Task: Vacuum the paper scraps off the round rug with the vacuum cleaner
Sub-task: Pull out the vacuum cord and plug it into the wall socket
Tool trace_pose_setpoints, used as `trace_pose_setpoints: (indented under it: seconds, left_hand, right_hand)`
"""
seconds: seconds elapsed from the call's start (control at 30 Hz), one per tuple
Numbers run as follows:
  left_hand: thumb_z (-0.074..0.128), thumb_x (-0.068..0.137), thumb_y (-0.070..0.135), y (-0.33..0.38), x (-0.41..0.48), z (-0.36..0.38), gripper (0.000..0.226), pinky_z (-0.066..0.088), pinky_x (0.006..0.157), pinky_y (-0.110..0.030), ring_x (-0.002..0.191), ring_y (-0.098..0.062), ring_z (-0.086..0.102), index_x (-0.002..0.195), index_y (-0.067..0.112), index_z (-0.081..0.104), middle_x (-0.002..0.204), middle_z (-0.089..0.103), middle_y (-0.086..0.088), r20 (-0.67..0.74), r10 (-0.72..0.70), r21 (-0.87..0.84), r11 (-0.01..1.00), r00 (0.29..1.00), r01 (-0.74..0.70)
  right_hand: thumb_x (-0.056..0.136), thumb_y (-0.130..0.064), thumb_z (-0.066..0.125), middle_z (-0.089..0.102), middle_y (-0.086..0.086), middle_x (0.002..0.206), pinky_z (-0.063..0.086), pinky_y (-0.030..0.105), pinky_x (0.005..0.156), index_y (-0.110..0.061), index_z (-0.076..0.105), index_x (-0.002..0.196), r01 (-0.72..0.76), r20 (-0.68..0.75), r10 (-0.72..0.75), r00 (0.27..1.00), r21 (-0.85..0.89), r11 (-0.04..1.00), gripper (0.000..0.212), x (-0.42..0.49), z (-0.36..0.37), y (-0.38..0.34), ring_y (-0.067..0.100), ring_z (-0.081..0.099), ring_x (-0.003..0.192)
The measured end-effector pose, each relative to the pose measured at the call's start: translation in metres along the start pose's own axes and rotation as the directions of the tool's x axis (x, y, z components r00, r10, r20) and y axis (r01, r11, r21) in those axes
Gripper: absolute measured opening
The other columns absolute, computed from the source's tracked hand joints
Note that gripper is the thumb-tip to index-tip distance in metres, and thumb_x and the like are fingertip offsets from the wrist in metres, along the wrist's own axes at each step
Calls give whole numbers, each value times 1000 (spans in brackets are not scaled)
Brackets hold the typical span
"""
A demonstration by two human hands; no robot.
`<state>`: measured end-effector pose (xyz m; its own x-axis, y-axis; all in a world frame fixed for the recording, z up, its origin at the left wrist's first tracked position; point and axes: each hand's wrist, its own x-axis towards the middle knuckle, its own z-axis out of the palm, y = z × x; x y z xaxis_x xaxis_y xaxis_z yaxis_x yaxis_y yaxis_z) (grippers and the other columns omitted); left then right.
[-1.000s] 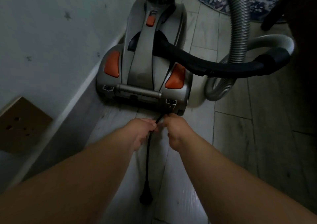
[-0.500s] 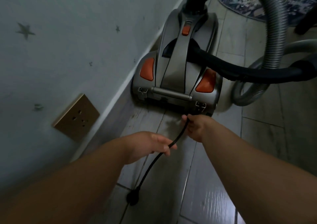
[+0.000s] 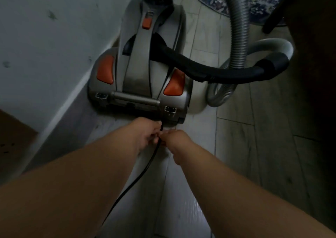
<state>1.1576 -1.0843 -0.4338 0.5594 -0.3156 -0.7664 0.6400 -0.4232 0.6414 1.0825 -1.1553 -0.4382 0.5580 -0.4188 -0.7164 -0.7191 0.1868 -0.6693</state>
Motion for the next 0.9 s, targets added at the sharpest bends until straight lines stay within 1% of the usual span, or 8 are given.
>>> trace_pose_setpoints:
  seconds: [0.07, 0.17, 0.3, 0.37, 0.43, 0.53, 0.63, 0.9]
  left_hand:
    - [46, 99, 16, 1, 9, 8, 22, 34, 46, -23, 61, -12, 49, 78, 13, 52, 76, 55, -3, -4, -39, 64, 997, 999, 39]
    - [42, 101, 13, -3, 21, 13, 29, 37, 44, -21, 57, -13, 45, 72, 11, 49, 70, 53, -3, -1, -91, 89, 992, 996, 90]
    - [37, 101, 3, -7, 35, 14, 25, 45, 52, -18, 52, -9, 57, 87, 2, 58, 65, 60, -3, 7, -108, -51, 993, 994, 108]
    - [34, 101, 2, -10, 35, 12, 26, 47, 51, -18, 56, -8, 59, 108, -1, 60, 75, 59, -3, 26, -106, -72, 992, 994, 108]
    - [32, 100, 1, -15, 35, 9, 29, 48, 53, -25, 64, -15, 55, 102, 6, 60, 80, 57, -6, 50, -102, -94, 990, 994, 107]
    - [32, 97, -2, -20, 26, 4, 31, 45, 52, -26, 65, -16, 53, 85, 10, 58, 77, 57, -7, 23, -66, -123, 990, 998, 69]
    - [37, 98, 0, -25, 9, -7, 25, 38, 39, -16, 63, -14, 56, 96, 11, 59, 76, 60, -6, 19, -7, -115, 993, 1000, 9]
    - [42, 98, 4, -37, -48, -54, 25, 39, 53, -19, 60, -10, 59, 96, 7, 66, 67, 58, -2, 182, 151, -91, 987, 972, -136]
  right_hand:
    - [100, -19, 57, 66, 21, 125, 49, 28, 73, -1, 68, 114, 28, 6, -28, 1000, -45, 999, 26, 1, -2, 3, 33, 65, 106]
    - [103, -23, 53, 62, 17, 133, 46, 34, 99, -2, 61, 131, 51, 78, -39, 996, -159, 986, 36, -1, -5, 2, 32, 57, 124]
    - [100, -19, 52, 67, 16, 121, 51, 36, 88, -3, 65, 123, 39, -29, -45, 999, -198, 979, 31, 2, -13, 1, 26, 61, 95]
    - [100, -11, 48, 62, 11, 105, 53, 31, 82, -1, 59, 128, 31, -68, -38, 997, -102, 994, 32, 3, -16, -3, 16, 54, 81]
    - [100, -3, 47, 59, 6, 91, 51, 21, 71, 1, 57, 128, -8, -67, 15, 998, 111, 994, 31, 1, -15, -10, 14, 54, 76]
    - [103, -6, 46, 61, 9, 123, 42, 35, 101, 1, 48, 139, -58, -23, 71, 997, 354, 933, 37, -5, -11, -21, 25, 54, 122]
    - [105, -12, 47, 52, 12, 142, 35, 35, 98, -1, 45, 143, -58, -47, 88, 995, 443, 895, 40, -8, -3, -26, 23, 47, 128]
    - [105, -11, 46, 51, 13, 142, 35, 39, 105, -4, 45, 143, -38, -86, 103, 991, 555, 831, 39, -17, 12, -34, 26, 42, 137]
